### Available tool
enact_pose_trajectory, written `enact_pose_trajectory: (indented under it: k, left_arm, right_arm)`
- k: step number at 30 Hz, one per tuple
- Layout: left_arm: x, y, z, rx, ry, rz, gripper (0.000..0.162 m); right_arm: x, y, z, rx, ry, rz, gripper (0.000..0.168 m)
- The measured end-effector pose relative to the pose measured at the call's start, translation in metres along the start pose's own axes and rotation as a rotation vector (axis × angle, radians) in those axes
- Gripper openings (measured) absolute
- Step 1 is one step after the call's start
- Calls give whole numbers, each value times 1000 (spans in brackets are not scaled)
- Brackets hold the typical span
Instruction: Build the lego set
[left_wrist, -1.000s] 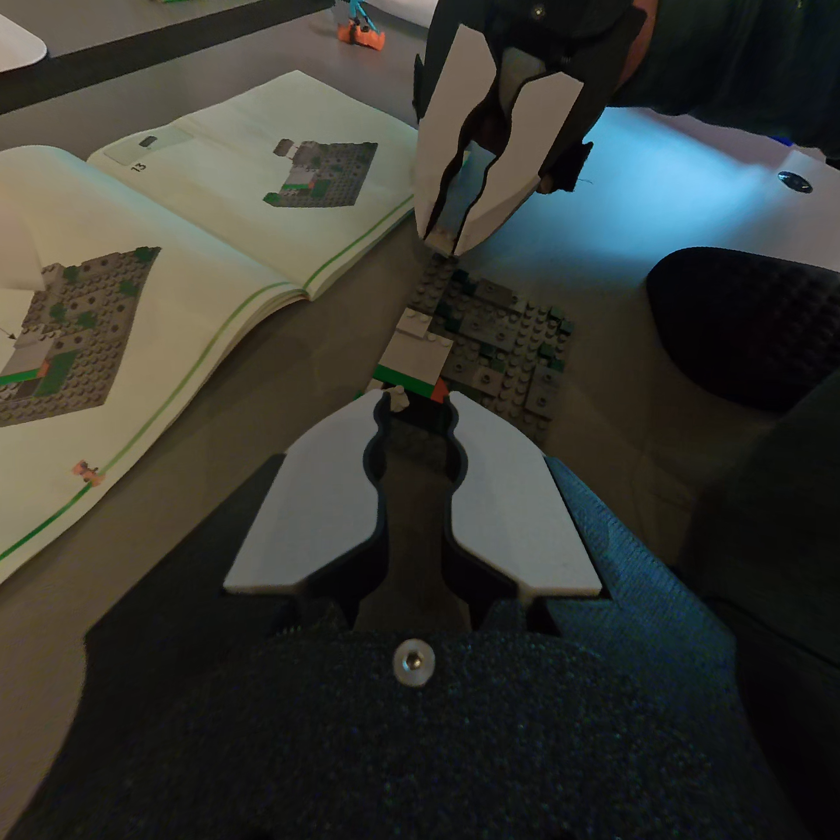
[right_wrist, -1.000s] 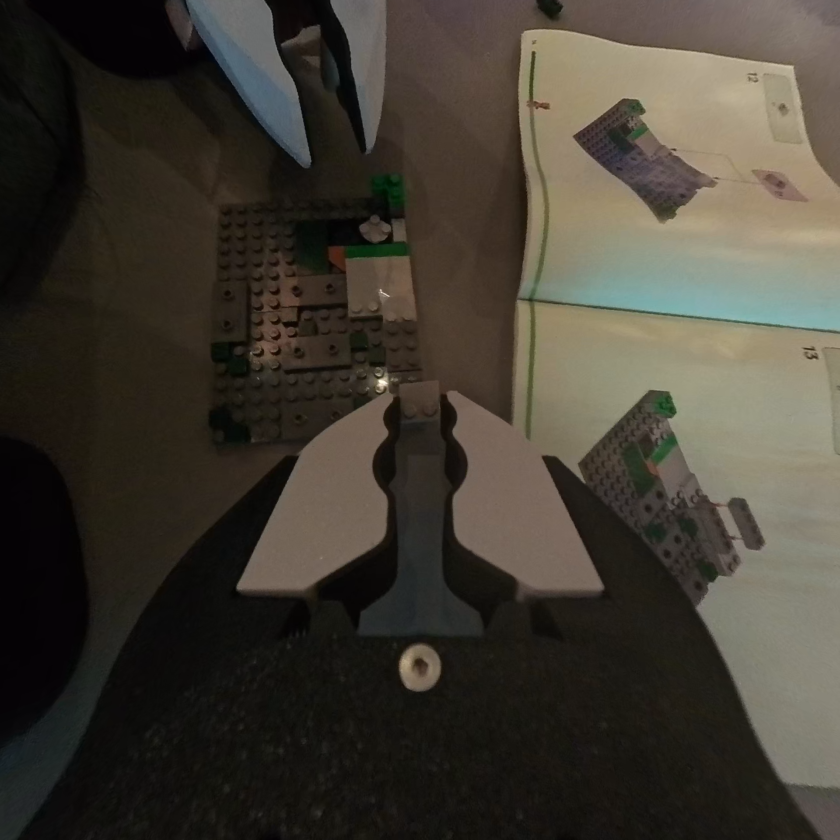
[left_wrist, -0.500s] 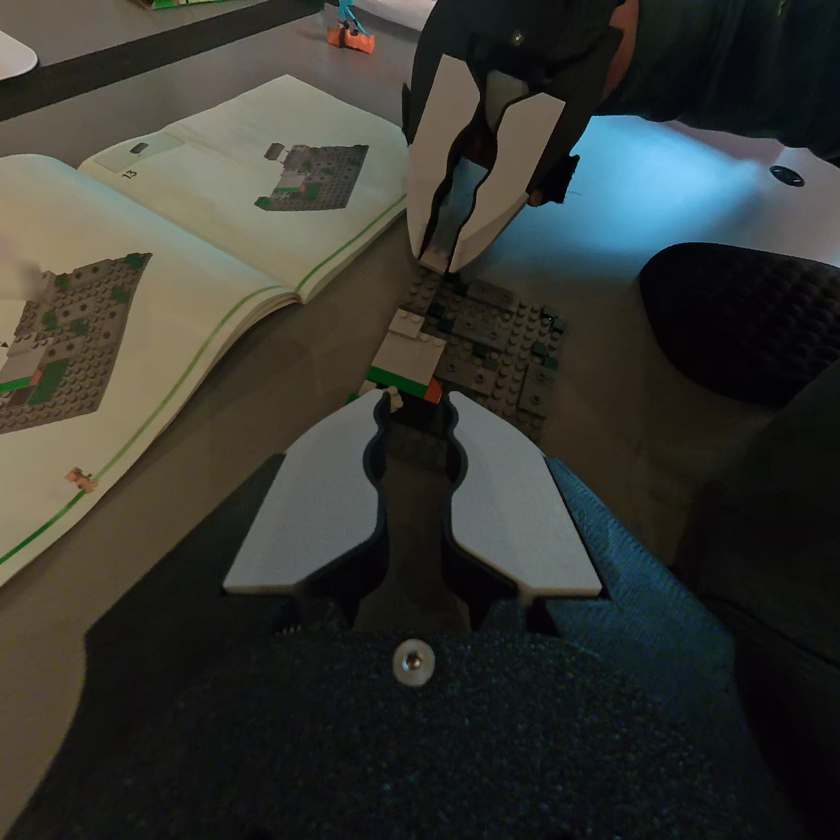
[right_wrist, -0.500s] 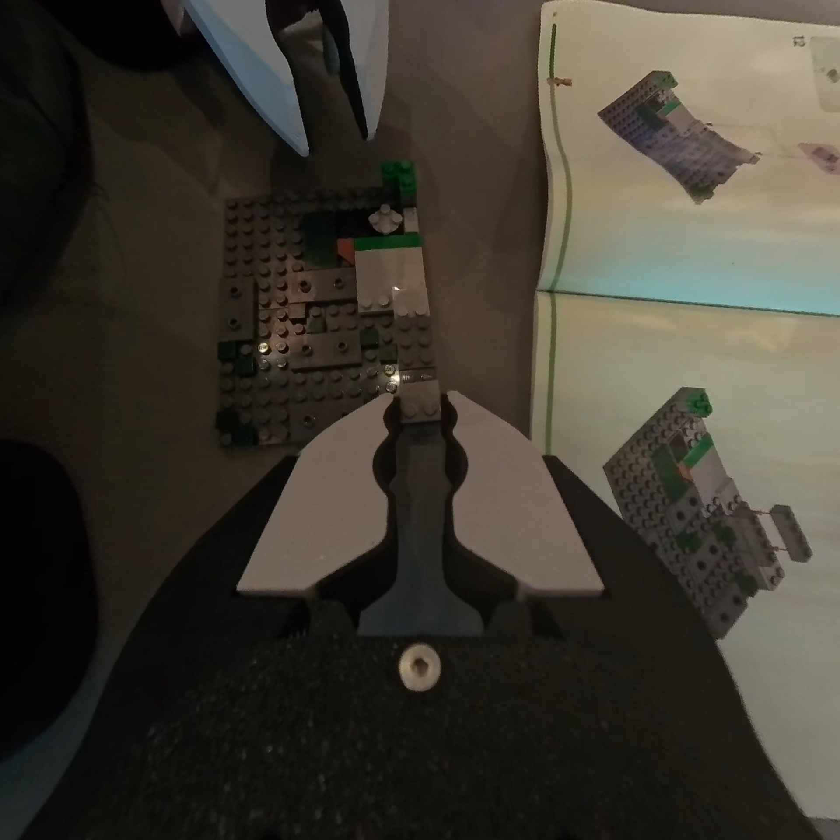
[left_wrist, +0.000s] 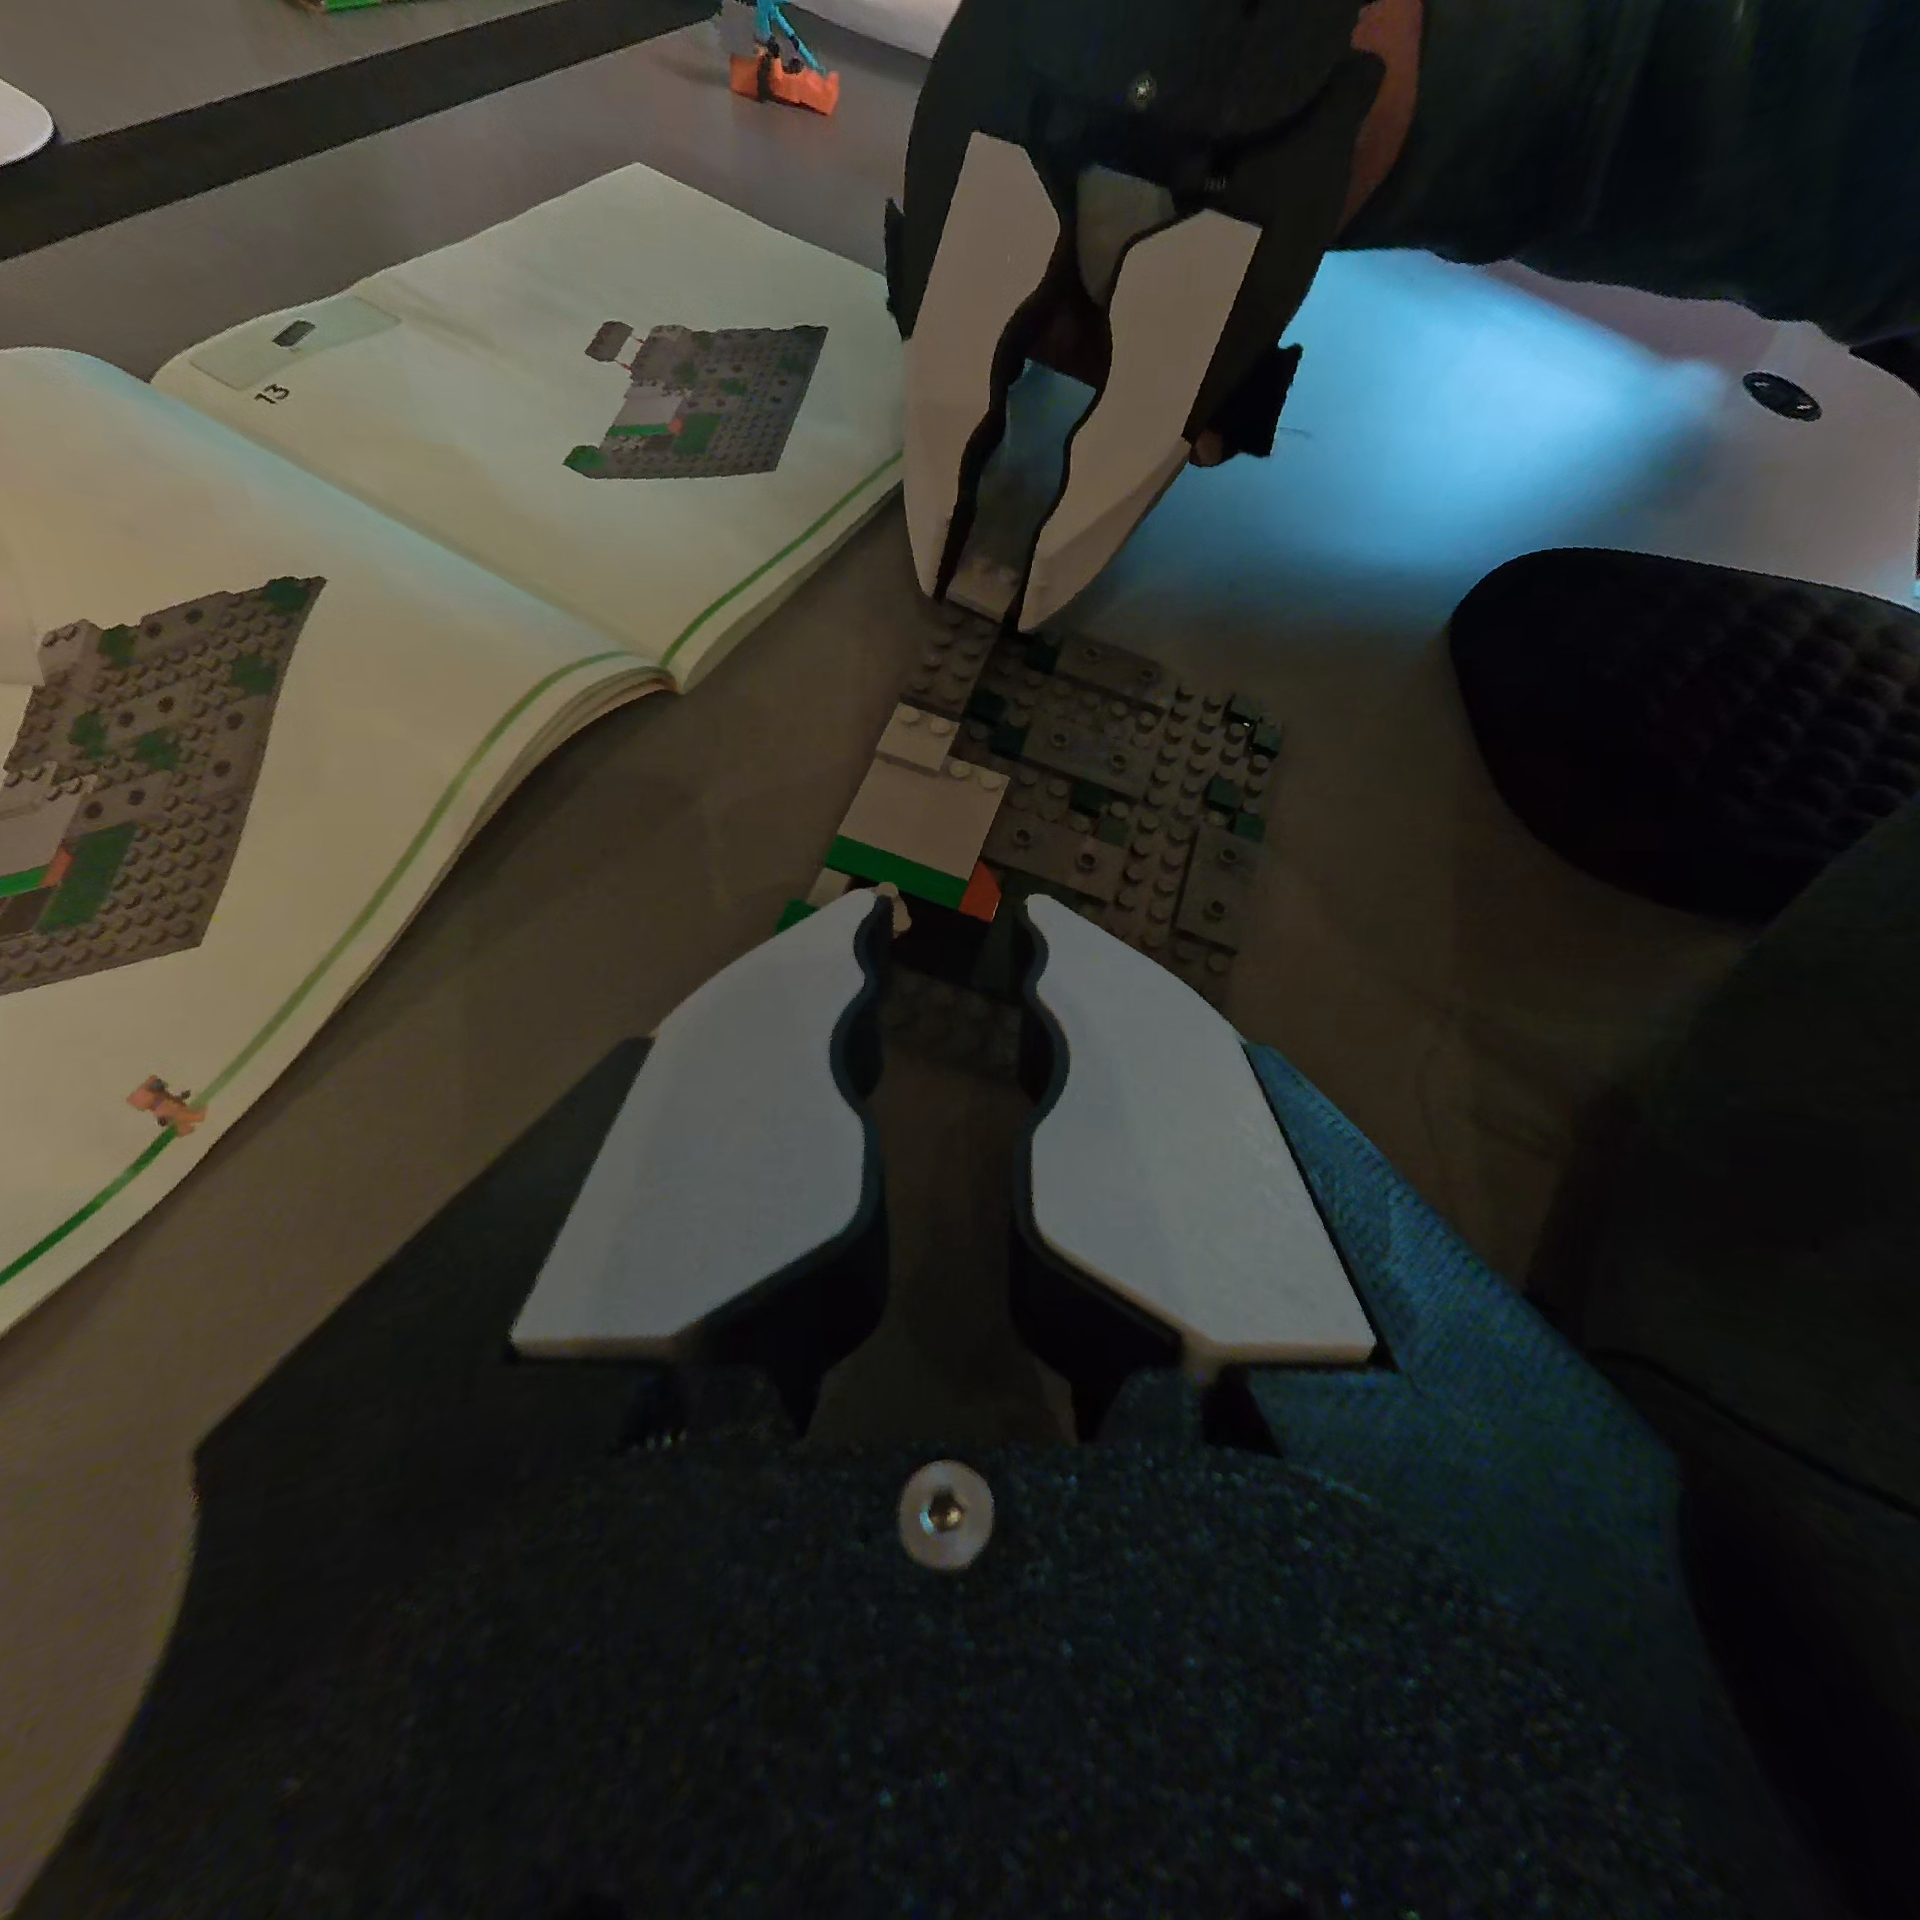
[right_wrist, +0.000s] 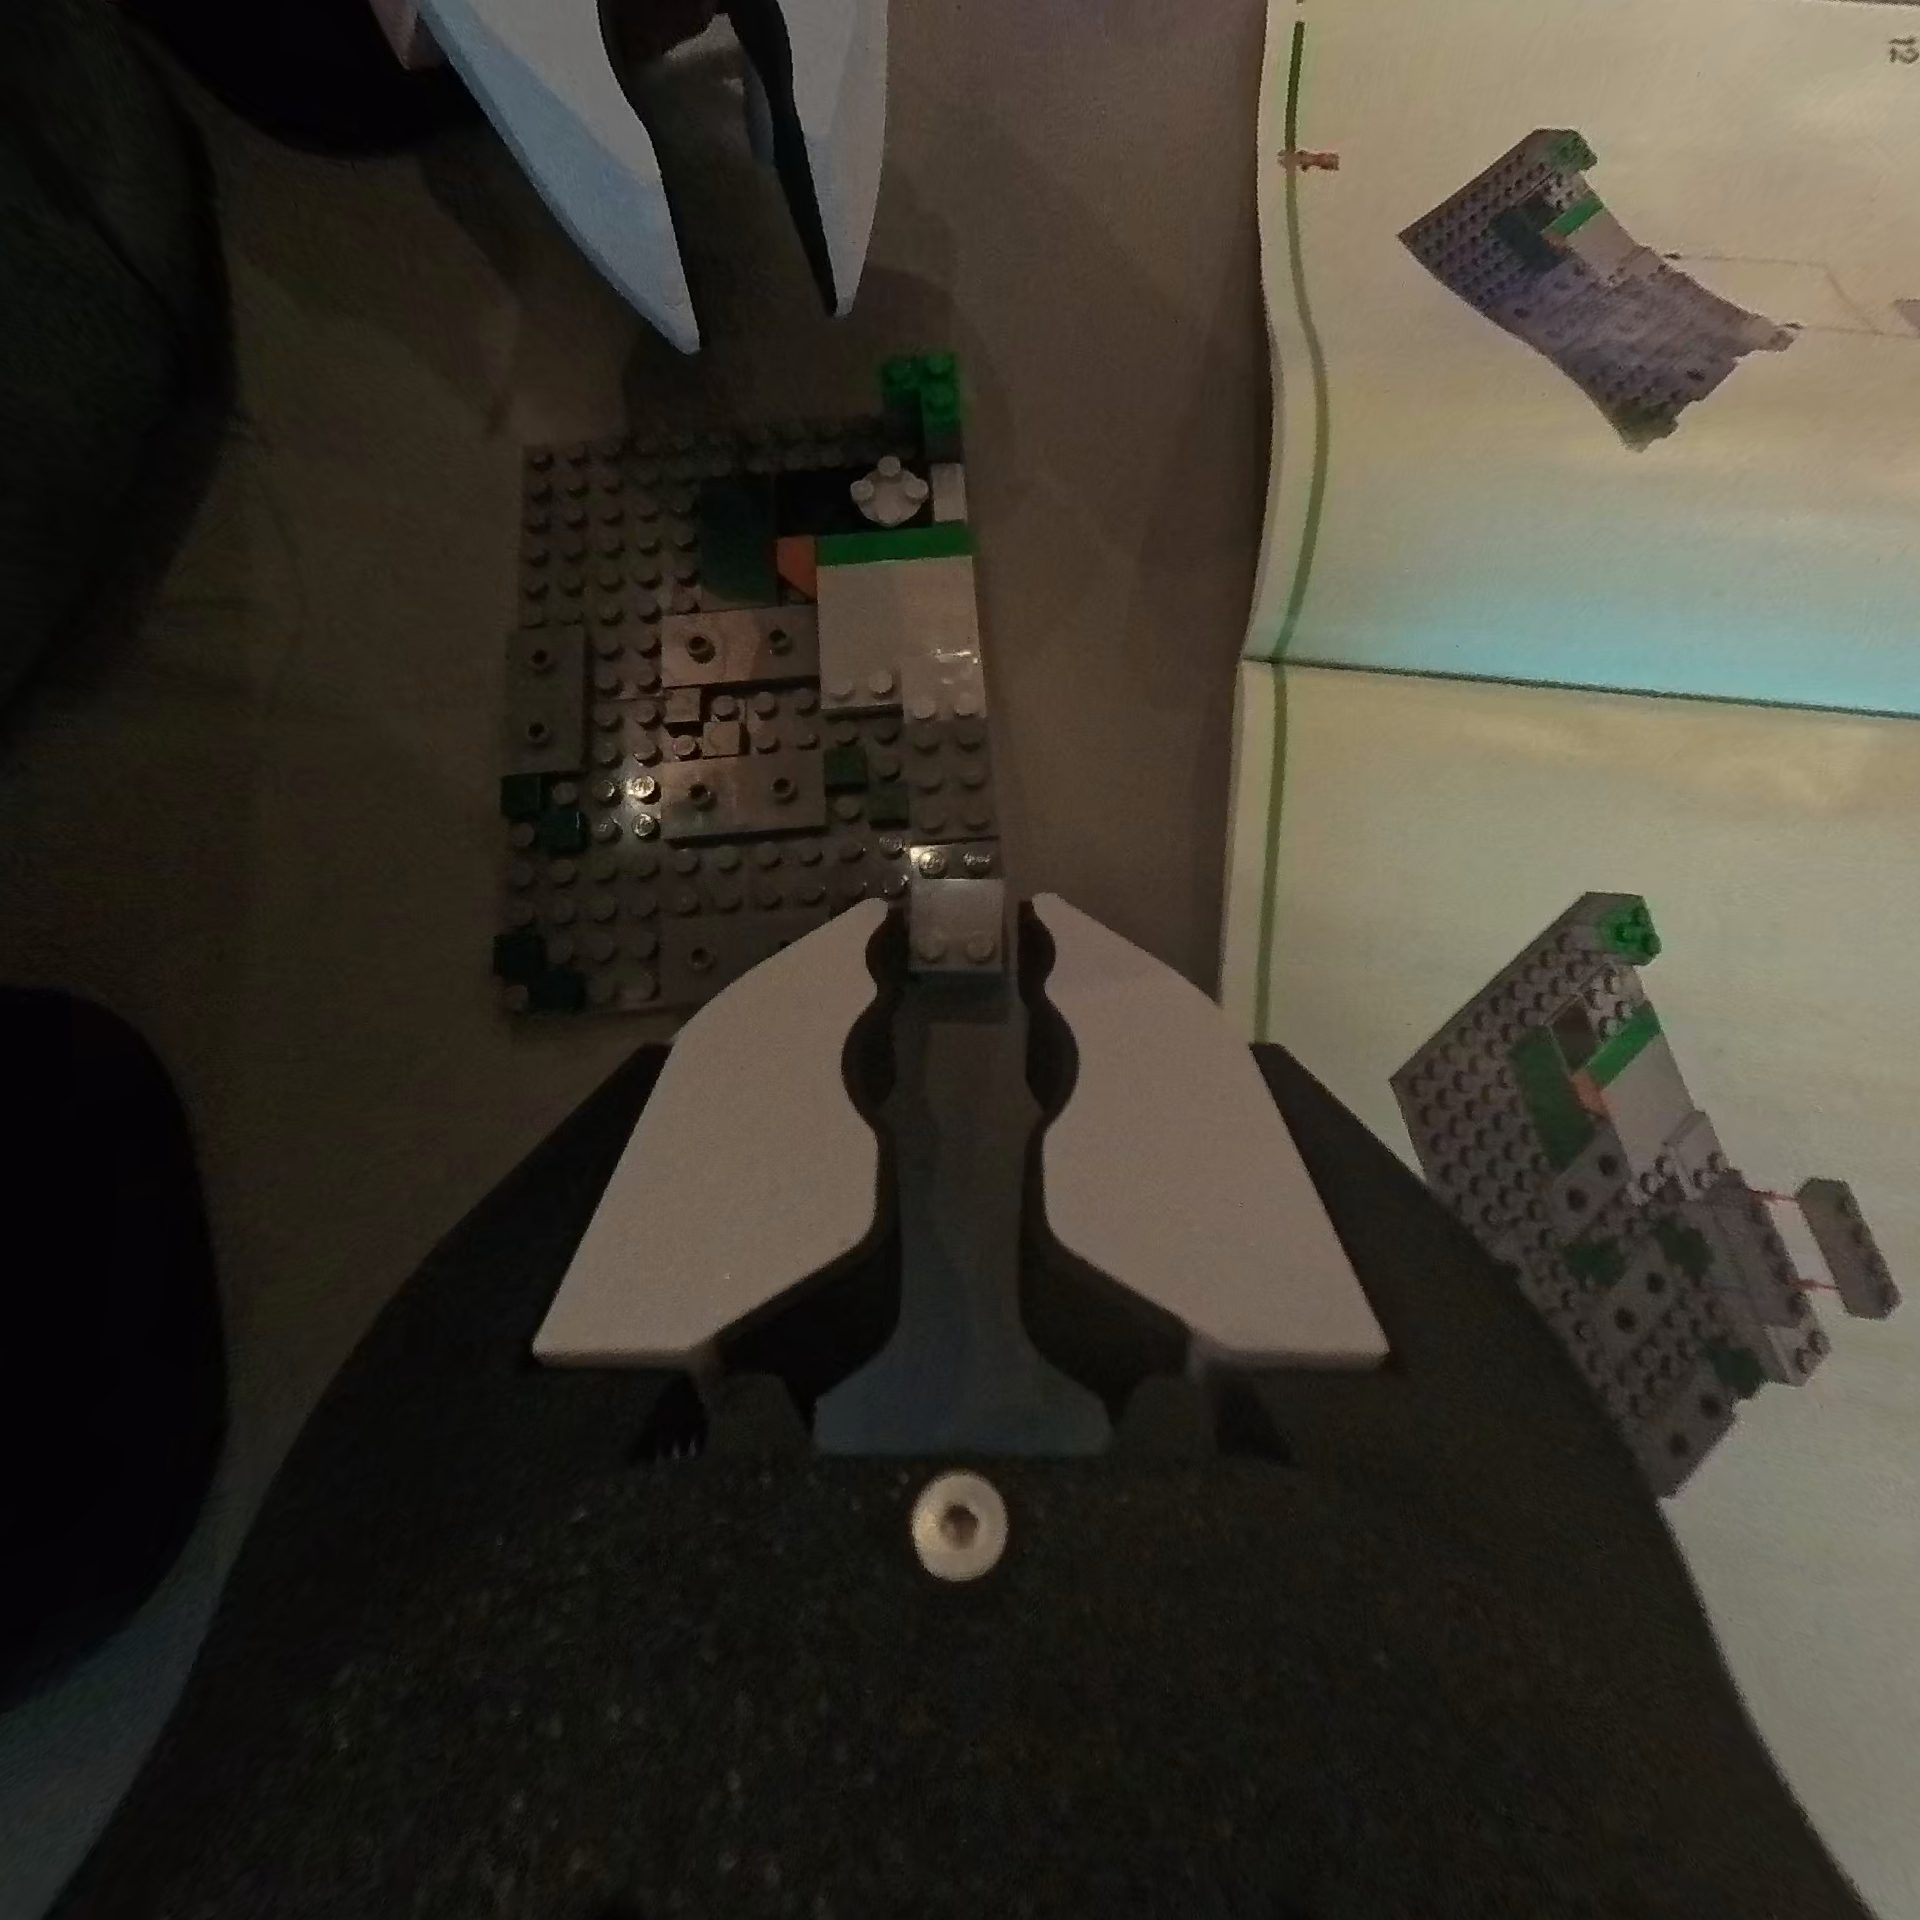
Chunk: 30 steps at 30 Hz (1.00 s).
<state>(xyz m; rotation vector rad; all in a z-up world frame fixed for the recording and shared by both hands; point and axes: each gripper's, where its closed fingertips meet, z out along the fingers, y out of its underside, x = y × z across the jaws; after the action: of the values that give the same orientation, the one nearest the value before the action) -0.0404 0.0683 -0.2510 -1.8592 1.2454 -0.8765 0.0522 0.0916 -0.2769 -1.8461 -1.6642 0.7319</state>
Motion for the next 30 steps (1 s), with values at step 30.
enact_pose_trajectory:
  k: [30]
  left_arm:
    - [6, 1, 3, -5, 31, 12, 21]
  right_arm:
    - [-1, 1, -3, -68, -18, -66, 16]
